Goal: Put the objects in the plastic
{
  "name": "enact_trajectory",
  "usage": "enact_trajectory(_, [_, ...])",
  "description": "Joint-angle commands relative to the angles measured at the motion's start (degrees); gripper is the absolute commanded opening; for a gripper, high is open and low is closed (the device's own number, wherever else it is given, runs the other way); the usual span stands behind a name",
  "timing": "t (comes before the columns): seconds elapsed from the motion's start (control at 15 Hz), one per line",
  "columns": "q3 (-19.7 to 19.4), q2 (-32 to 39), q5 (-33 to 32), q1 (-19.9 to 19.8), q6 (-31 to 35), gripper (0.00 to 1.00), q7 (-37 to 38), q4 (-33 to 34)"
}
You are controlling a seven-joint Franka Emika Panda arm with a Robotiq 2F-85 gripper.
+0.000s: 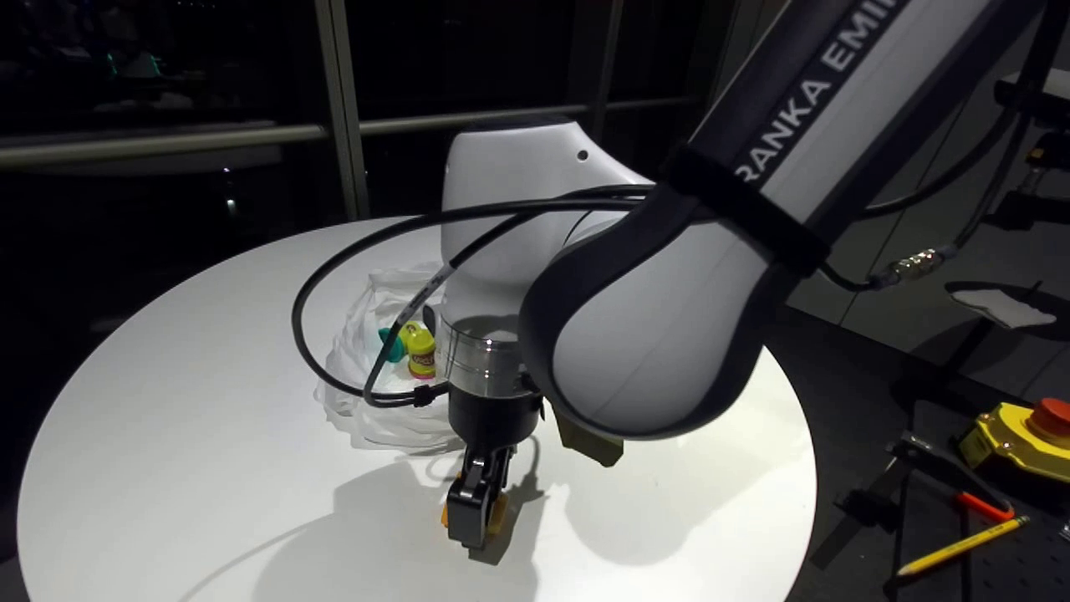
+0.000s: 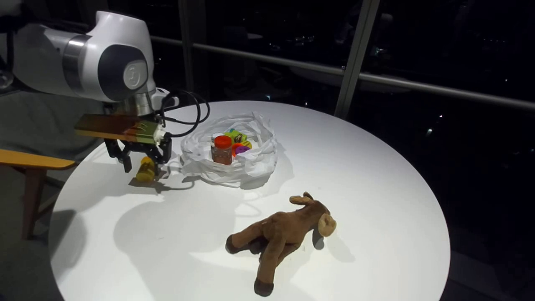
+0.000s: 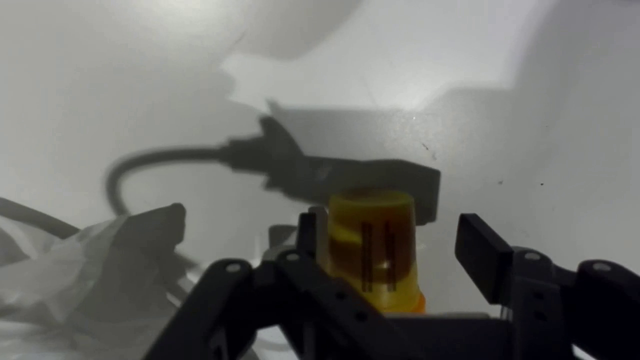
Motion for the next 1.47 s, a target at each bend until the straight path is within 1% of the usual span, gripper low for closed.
enact_trajectory(0.0, [1.29,1.35,1.66,-1.25,3.21,0.42,-2.63,0.62])
enact_trajectory(0.13, [0.13,1.87,0.87,-0.34,4.46,0.28,-1.81,0.91])
enact_trajectory(0.2, [-0.67,1.75,0.47,0.33,5.05,0.20,-1.02,0.95])
enact_trajectory(0.27, [-1.77,1.20,-0.18,1.25,5.76,0.18,-0.15,0.82])
enact_trajectory(0.53, [-5.04,-3.85,-1.14,4.21,4.14,0.17,2.94,1.19])
enact_trajectory(0.67, [-9.09,-6.69,-3.11,7.14,4.67,0.17,6.59,2.99])
enact_trajectory(0.73, [-10.73,-7.19,-3.92,8.27,4.42,0.17,8.38,5.23])
enact_trajectory(0.87, [-14.03,-7.67,-5.69,9.45,4.26,0.17,11.78,9.39])
enact_trajectory(1.13, [-22.29,-2.65,-10.62,11.18,5.29,0.17,20.26,19.28])
enact_trajectory(1.33, [-25.35,2.69,-10.99,9.63,3.15,0.17,22.68,24.25])
enact_trajectory(1.4, [-25.66,4.28,-10.21,8.88,2.32,0.17,22.71,25.17])
